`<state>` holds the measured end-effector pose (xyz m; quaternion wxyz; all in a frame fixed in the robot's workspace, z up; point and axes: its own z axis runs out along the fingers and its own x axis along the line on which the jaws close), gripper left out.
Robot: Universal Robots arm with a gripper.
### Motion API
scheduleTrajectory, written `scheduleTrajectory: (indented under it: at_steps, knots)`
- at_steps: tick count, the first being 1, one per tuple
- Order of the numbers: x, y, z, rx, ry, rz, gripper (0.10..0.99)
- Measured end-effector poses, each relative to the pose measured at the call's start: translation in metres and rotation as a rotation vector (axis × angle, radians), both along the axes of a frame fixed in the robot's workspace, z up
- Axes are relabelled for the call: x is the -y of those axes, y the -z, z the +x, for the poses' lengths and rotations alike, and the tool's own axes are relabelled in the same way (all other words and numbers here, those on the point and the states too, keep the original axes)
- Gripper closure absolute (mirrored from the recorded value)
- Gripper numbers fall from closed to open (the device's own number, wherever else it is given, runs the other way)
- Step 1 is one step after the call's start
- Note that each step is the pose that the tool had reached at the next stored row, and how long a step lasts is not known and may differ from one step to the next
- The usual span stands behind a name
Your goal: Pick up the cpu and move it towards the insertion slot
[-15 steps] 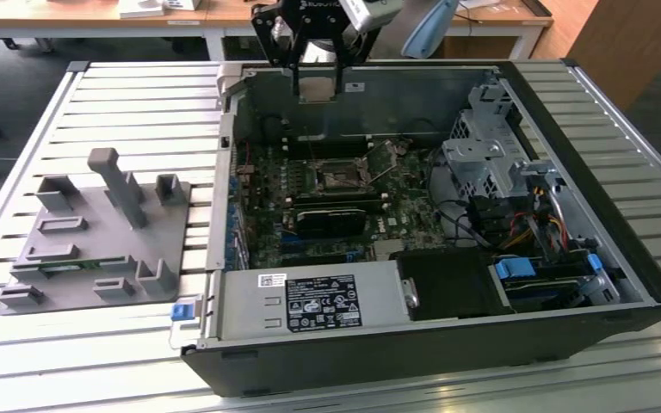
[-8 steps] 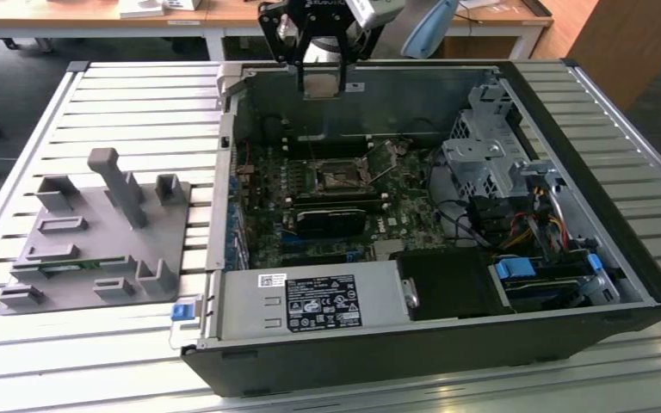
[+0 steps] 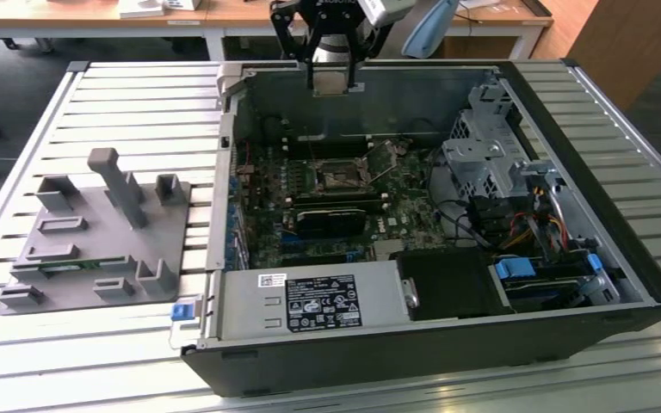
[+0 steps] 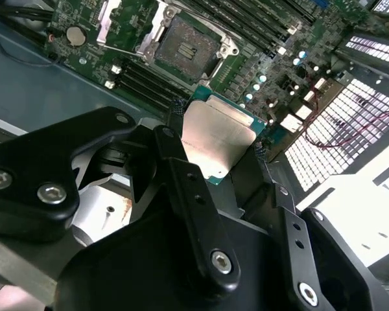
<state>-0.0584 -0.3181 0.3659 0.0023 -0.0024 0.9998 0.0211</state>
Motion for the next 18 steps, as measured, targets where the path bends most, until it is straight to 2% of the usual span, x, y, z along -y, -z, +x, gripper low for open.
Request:
scheduleTrajectory:
  at_steps: [18]
  knots:
    - [-0.0118, 0.0036, 0.0295, 0.0, 0.032, 0.0, 0.545]
